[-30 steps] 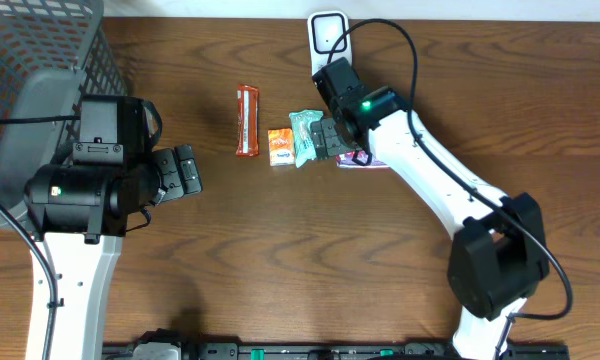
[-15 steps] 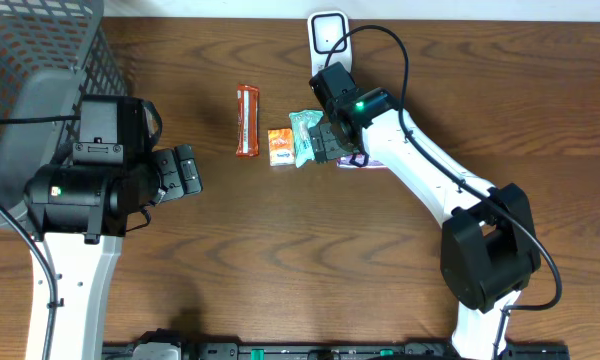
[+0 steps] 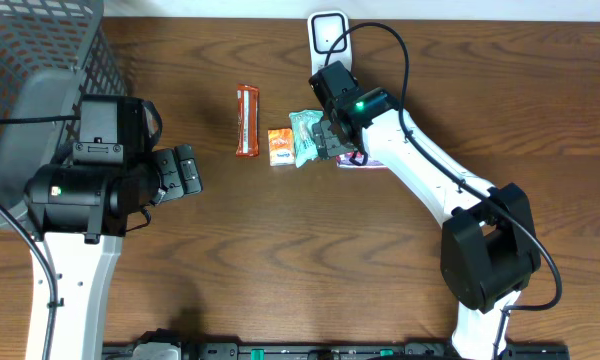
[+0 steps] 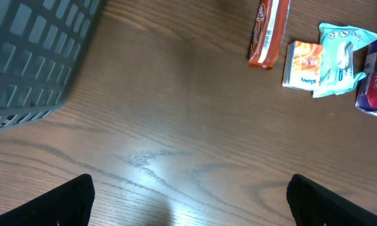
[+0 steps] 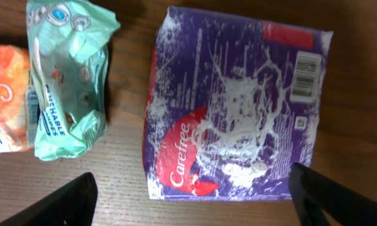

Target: Scan the item barcode

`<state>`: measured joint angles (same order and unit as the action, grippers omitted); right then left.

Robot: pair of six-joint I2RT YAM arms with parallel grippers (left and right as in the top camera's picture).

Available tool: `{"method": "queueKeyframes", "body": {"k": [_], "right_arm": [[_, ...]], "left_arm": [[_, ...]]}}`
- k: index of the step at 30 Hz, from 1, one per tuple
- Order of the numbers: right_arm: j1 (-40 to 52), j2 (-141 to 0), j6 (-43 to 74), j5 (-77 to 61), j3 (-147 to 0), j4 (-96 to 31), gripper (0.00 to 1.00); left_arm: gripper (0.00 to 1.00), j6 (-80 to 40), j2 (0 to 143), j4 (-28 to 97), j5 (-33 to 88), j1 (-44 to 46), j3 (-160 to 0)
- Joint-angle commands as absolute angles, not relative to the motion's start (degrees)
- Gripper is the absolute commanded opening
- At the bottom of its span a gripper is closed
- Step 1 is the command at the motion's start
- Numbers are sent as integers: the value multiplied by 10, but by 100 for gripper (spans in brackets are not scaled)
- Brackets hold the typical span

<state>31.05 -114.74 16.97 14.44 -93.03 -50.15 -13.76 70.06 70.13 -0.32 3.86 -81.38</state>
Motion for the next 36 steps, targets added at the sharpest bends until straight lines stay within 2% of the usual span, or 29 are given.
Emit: {"method": "queueKeyframes", "body": {"k": [1, 19, 20, 21, 23, 26, 27, 31, 36], "right_arm": [[317, -1150, 136, 166, -930, -494, 86], [322, -1267, 132, 240, -930, -473, 86], [322, -1273, 132, 241, -930, -475, 82], [322, -1277, 132, 241, -930, -477, 73], [322, -1282, 135, 241, -930, -483, 42], [322, -1279, 150, 240, -932, -489, 6], [322, -1277, 155, 241, -935, -493, 1], [308, -1261, 176, 221, -969, -533, 1], [269, -1226, 155, 105, -1045, -597, 1]], "left_arm": [[98, -145, 700, 703, -4, 38, -816], [98, -145, 700, 703, -4, 38, -816], [98, -145, 700, 703, -4, 38, -816], [98, -145, 700, 703, -4, 38, -816], [98, -145, 700, 703, -4, 38, -816], [98, -145, 700, 703, -4, 38, -816], [98, -145, 700, 703, -4, 38, -816], [98, -145, 700, 703, -4, 38, -816], [98, -145, 700, 703, -4, 38, -816]]}}
